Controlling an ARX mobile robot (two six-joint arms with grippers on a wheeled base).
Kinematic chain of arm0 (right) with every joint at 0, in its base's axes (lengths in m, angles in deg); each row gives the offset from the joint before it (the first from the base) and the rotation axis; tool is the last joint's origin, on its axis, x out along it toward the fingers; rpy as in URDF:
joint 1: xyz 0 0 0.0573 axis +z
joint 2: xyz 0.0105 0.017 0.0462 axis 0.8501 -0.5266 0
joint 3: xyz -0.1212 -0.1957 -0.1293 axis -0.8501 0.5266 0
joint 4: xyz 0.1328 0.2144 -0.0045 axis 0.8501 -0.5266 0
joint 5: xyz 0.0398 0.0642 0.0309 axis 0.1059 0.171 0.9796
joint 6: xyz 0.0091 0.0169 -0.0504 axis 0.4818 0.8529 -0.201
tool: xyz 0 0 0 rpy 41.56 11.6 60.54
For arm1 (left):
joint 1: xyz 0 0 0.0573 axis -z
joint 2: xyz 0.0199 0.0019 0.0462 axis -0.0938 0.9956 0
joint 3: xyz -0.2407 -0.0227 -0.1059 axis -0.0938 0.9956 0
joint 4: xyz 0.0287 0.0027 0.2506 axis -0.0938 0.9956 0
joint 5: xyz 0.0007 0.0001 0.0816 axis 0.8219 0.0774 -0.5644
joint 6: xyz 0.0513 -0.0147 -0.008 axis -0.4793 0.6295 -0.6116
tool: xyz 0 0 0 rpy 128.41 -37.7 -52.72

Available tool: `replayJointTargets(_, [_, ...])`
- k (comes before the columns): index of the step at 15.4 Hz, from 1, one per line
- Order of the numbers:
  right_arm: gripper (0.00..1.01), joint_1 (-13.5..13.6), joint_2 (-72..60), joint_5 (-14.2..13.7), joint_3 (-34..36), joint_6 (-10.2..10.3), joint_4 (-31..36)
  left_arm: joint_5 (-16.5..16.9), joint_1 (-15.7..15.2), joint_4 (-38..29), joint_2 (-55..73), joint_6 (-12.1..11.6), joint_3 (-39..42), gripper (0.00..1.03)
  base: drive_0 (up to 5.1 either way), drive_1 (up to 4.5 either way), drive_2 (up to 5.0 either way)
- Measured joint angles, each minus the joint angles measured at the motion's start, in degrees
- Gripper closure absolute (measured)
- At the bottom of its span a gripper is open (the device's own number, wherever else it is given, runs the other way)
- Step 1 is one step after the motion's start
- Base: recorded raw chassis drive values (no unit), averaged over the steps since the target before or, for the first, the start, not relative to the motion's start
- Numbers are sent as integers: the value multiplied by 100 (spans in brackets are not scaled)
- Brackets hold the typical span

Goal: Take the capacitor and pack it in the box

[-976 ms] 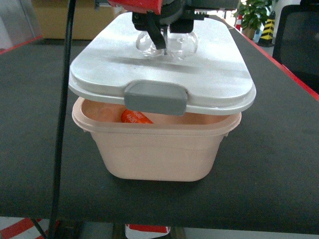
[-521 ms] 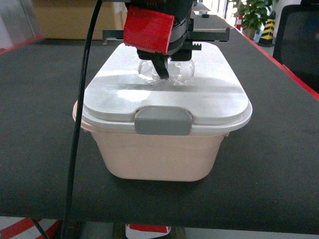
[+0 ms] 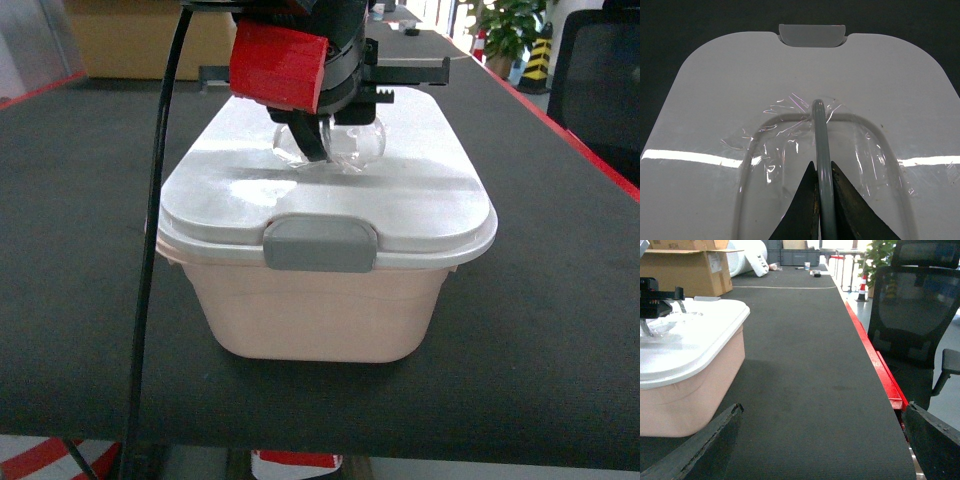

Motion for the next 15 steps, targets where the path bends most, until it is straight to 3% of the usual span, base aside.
replayJointTargets(2, [3, 0, 0, 0, 0, 0, 0, 90, -59, -92, -157, 4, 184, 99, 0, 0, 0])
replayJointTargets(8, [3, 0, 0, 0, 0, 0, 0, 844, -407, -2138, -1078, 151, 1080, 32, 0, 0, 0])
replayJointTargets(10, [3, 0, 0, 0, 0, 0, 0, 1008, -592, -3580, -1982, -313, 2319, 6, 0, 0, 0])
replayJointTargets(11, [3, 0, 0, 0, 0, 0, 0, 1121, -903, -5001, -3517, -916, 4057, 5, 0, 0, 0])
replayJointTargets(12, [3, 0, 0, 0, 0, 0, 0, 1187, -1034, -5053, -3912, -1016, 4461, 5, 0, 0, 0])
replayJointTargets(14, [3, 0, 0, 0, 0, 0, 0, 1134, -1497, -4535, -5257, -1187, 5871, 5, 0, 0, 0])
replayJointTargets(15, [3, 0, 0, 0, 0, 0, 0, 1211, -1508, -4229, -5821, -1231, 6210, 5, 0, 0, 0])
